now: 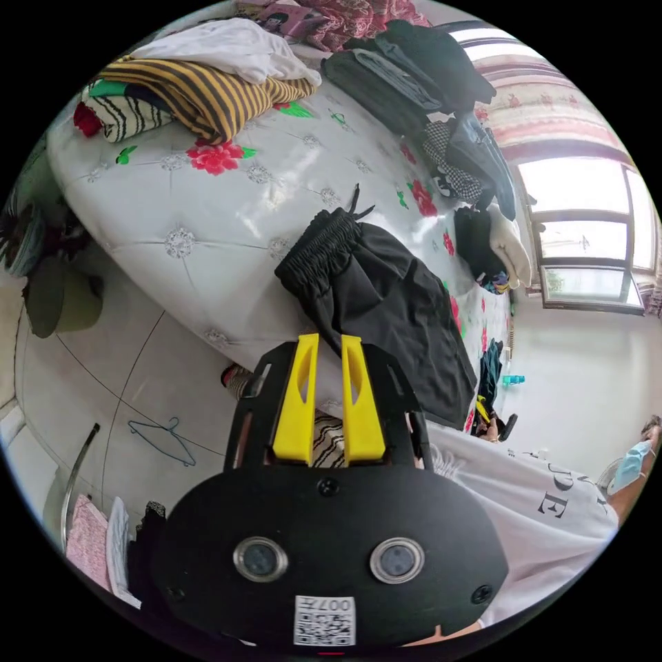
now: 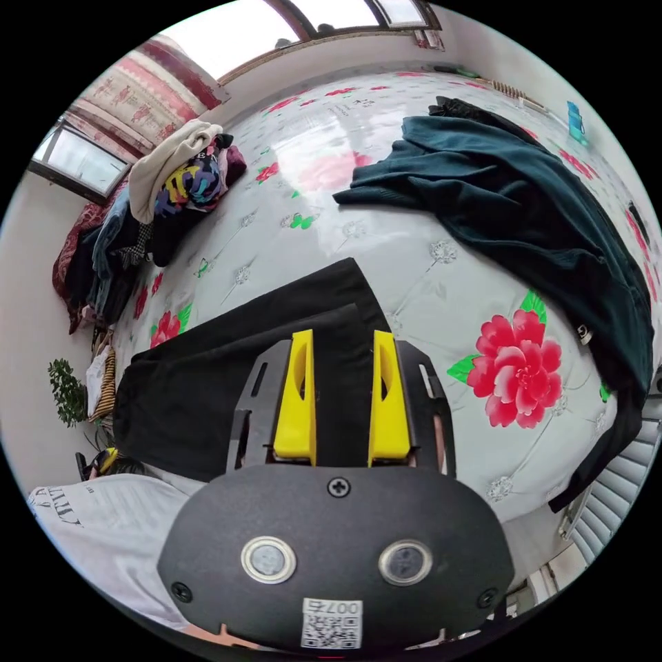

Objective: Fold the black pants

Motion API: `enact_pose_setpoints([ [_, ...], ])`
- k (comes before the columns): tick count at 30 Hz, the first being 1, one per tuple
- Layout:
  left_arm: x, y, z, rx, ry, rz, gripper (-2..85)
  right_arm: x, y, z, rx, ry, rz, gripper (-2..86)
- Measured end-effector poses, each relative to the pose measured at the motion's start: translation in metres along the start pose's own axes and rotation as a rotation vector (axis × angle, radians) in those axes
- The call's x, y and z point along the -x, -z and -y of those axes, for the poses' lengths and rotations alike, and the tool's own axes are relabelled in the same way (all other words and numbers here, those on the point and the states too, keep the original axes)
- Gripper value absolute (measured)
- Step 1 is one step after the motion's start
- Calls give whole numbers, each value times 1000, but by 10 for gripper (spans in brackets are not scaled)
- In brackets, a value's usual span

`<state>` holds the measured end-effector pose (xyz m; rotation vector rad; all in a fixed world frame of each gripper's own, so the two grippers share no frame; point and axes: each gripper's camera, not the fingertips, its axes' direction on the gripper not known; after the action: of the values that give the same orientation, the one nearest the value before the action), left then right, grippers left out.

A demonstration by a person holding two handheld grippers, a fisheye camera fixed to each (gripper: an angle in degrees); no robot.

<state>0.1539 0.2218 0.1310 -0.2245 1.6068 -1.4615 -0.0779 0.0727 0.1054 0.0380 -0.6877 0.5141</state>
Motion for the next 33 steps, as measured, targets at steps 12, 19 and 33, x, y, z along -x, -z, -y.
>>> enact_pose_setpoints([
  [12, -22, -34, 26, -2, 95, 26, 50, 65, 1, 72, 118, 148, -80, 4],
  [19, -40, -42, 36, 18, 61, -20, 21, 95, 18, 135, 121, 132, -255, 7],
  [33, -24, -32, 25, -75, 12, -19, 12, 370, -148, 204, 505, 434, 699, 56],
])
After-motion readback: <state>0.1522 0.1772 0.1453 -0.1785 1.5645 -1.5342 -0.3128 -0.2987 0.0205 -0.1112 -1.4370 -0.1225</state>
